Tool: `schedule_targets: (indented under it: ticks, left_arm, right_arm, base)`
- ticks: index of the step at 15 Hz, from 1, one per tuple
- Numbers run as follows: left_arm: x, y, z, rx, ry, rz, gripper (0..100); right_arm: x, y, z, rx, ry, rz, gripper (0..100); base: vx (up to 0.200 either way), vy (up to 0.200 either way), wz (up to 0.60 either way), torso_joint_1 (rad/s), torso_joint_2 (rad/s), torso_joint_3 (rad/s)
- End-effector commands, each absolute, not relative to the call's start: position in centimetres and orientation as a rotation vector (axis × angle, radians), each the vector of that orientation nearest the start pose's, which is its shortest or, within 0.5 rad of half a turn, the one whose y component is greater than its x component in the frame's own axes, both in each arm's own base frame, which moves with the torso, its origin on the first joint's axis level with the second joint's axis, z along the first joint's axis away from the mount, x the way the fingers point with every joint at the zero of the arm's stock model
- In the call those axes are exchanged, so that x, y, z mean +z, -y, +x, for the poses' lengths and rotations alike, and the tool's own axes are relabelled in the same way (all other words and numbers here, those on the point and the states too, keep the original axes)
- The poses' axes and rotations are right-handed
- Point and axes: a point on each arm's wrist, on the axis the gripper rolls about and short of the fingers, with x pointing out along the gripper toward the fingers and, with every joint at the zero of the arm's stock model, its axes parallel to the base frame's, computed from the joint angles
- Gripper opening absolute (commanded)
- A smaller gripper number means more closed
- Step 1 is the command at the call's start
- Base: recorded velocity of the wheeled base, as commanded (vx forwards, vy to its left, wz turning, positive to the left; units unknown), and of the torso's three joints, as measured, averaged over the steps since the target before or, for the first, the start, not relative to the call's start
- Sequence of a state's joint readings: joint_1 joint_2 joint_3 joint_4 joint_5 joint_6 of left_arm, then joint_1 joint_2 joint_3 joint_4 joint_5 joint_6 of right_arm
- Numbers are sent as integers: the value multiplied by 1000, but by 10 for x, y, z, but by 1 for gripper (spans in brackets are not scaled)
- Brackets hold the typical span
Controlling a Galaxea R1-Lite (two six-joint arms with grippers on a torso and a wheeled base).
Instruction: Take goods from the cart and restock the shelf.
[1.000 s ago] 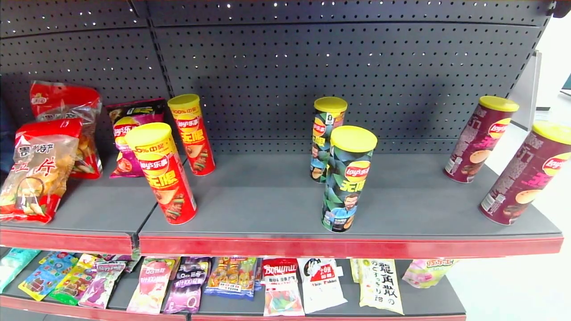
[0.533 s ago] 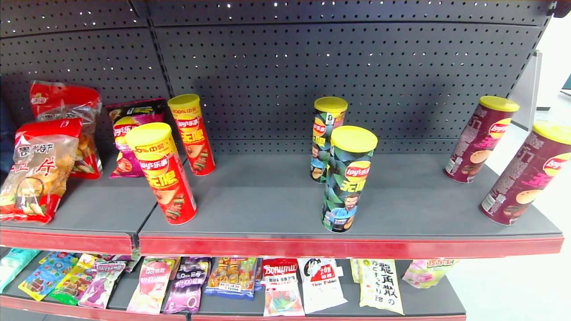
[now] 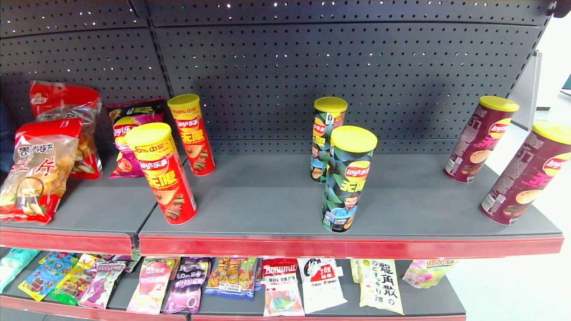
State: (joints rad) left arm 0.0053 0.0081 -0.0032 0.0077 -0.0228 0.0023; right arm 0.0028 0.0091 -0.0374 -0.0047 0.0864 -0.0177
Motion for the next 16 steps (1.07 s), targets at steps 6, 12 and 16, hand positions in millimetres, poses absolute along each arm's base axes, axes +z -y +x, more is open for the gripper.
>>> schedule_targets:
  ticks: [6, 12, 16]
  left_arm:
    - [76, 1, -23, -17, -9, 4, 100]
    - [76, 1, -23, -17, -9, 4, 100]
    - [76, 1, -23, -17, -9, 4, 100]
  right_arm:
    - [175, -8, 24, 368, -173, -26, 100]
    - [162, -40, 109, 601, -552, -57, 100]
    - [148, -59, 168, 580, -613, -52, 100]
  base:
    - [0, 0, 0, 0, 0, 0]
    - [0, 0, 0, 0, 0, 0]
    - [0, 0, 0, 0, 0, 0]
